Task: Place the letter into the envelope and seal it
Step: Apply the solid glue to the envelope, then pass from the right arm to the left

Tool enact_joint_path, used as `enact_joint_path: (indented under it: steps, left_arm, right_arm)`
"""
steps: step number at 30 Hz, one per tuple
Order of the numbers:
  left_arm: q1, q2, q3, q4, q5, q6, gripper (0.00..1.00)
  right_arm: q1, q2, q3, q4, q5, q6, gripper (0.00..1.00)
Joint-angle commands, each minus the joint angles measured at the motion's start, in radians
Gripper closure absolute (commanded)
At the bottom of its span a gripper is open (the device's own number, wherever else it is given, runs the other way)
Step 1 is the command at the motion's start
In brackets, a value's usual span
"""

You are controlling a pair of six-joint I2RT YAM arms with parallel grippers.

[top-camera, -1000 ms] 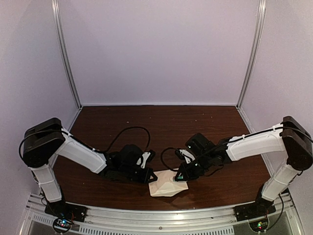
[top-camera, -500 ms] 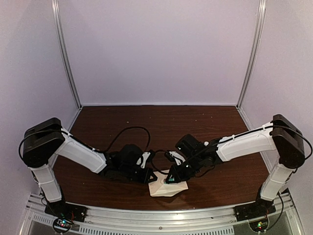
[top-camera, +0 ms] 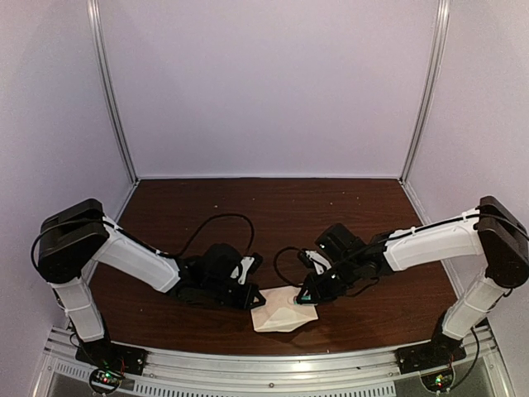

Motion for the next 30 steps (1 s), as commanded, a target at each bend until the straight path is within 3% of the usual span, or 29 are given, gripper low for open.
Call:
enact_joint_path:
  steps: [1,4,12,16,21,30]
  left_arm:
    - [-0.004,-0.042,0.002,-0.057,-0.066,0.016,1.0]
    - [-0.003,-0.111,0.01,-0.061,-0.125,0.01,0.98]
    - [-0.004,-0.423,0.032,-0.109,-0.363,-0.031,0.54]
    - [-0.004,-0.596,0.006,-0.037,-0.371,-0.066,0.35]
    - [-0.003,-0.663,0.009,0.12,-0.24,-0.142,0.3]
    - [-0.005,-0.58,0.034,0.399,-0.073,-0.255,0.25]
  right_arm:
    - [-0.007,-0.068,-0.025,0.088,-0.078,0.007,0.95]
    - [-0.024,-0.148,-0.039,0.192,-0.147,0.036,0.95]
    - [-0.044,-0.361,-0.08,0.389,-0.034,0.086,0.95]
    - [-0.042,-0.433,-0.116,0.569,0.065,0.11,0.95]
    - [-0.021,-0.449,-0.11,0.761,0.155,0.091,0.94]
    - [0.063,-0.318,-0.009,0.957,0.202,0.061,0.95]
